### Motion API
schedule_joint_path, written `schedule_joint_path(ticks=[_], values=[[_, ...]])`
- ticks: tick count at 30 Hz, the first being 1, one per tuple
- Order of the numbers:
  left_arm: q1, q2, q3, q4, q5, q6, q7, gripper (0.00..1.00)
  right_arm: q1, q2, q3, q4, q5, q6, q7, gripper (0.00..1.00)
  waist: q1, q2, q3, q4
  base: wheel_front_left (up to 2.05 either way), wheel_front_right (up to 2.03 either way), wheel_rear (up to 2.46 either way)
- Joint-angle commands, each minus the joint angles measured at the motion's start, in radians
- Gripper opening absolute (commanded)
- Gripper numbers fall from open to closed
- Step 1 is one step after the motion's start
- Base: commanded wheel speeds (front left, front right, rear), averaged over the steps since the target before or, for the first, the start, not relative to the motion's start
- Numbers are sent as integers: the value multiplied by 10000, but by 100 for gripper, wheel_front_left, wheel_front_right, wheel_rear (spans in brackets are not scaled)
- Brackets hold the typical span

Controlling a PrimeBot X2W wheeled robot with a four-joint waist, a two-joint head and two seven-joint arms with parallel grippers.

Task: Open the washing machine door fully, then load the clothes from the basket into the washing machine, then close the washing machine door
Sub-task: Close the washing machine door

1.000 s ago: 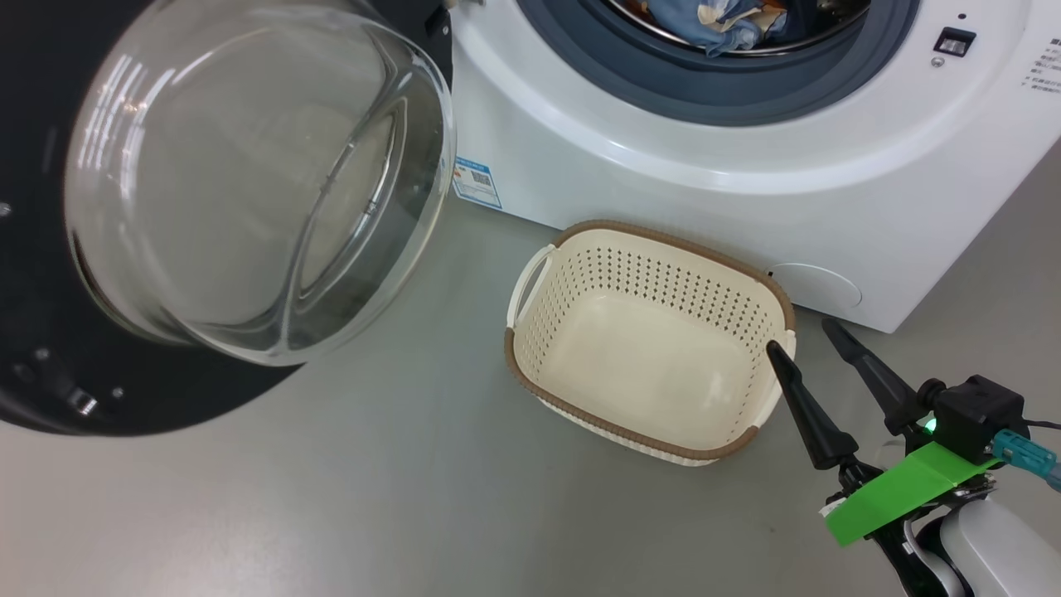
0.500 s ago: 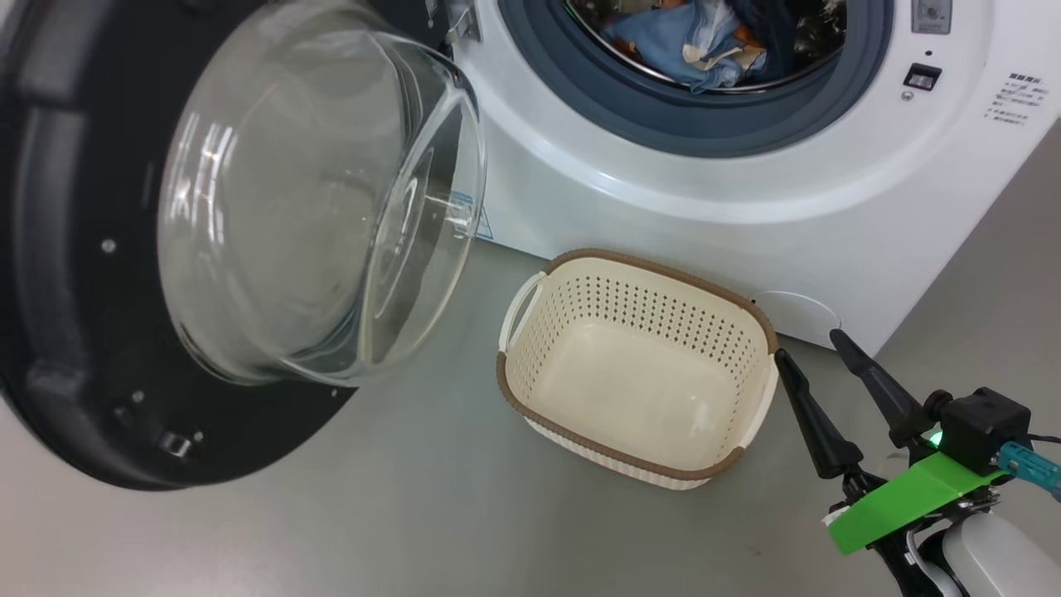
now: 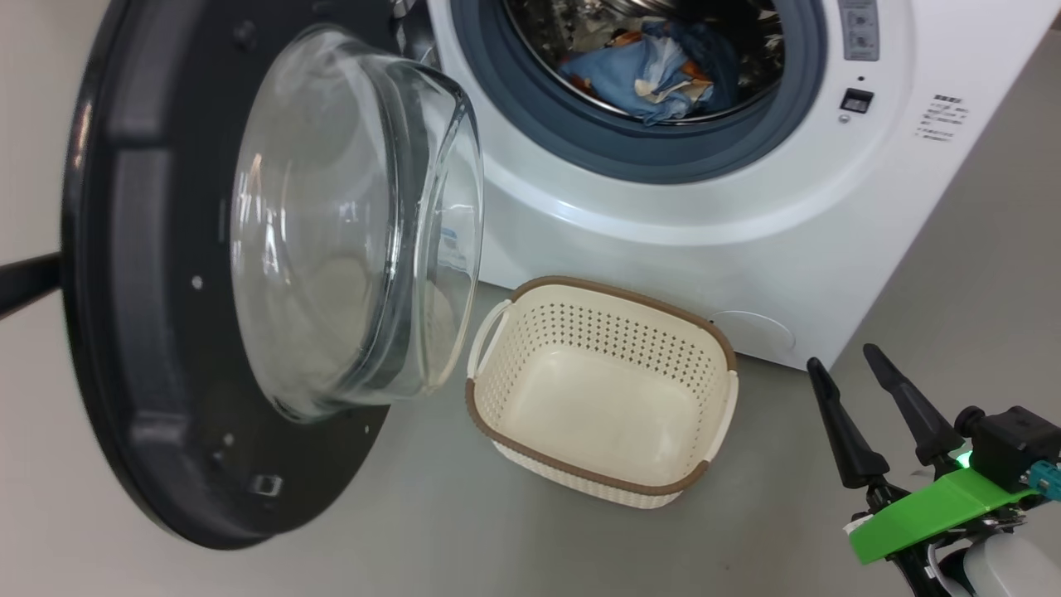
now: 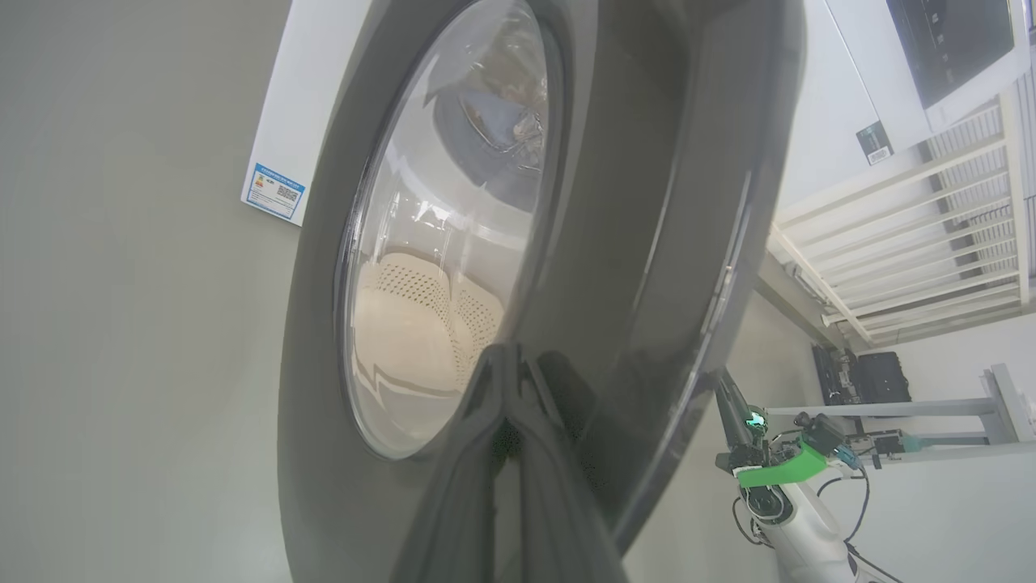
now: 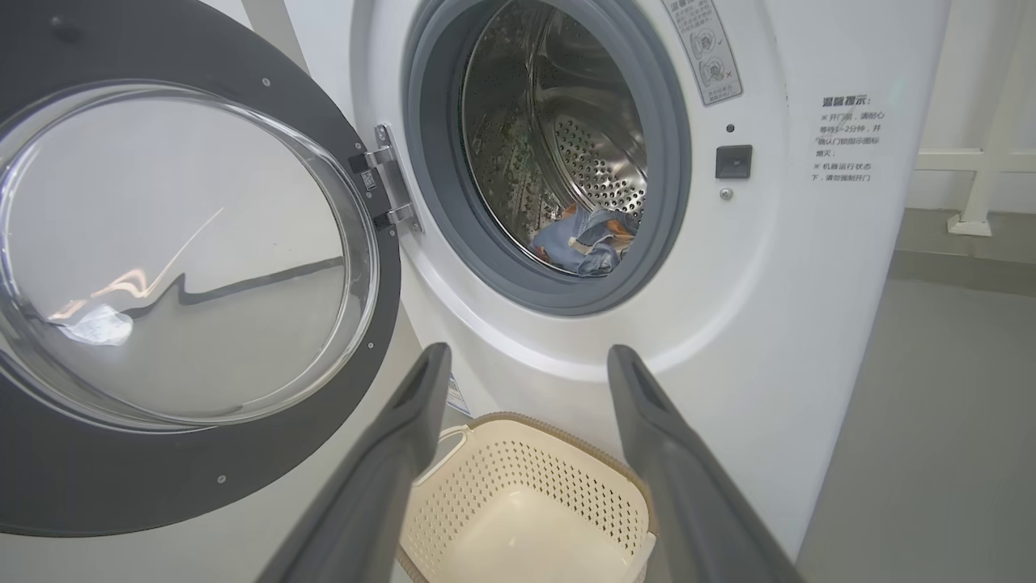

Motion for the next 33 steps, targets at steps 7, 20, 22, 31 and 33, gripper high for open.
schedule_joint_path(ticks=[7,20,22,31,33], values=[[-182,34,156,-1143,-241,-71,269,0,280,-20,-322,-320,-187,52,-82,100,0,0,-244,-669,0,0,0],[-273,-633,-221,-1872,217,-71,-218,0,560,203,-675,-414,-247,52,-82,100,0,0,-479,-1965,0,0,0],[-312,-702,-254,-1880,276,-71,-327,0,567,227,-691,-432,-253,52,-82,100,0,0,-467,-2185,0,0,0],[-457,-995,-504,-1726,795,-71,-1115,0,593,328,-779,-471,-267,52,-82,100,0,0,-419,-3198,0,0,0],[-493,-1052,-525,-1667,897,-71,-1357,0,595,341,-796,-479,-273,52,-82,100,0,0,-399,-3426,0,0,0]])
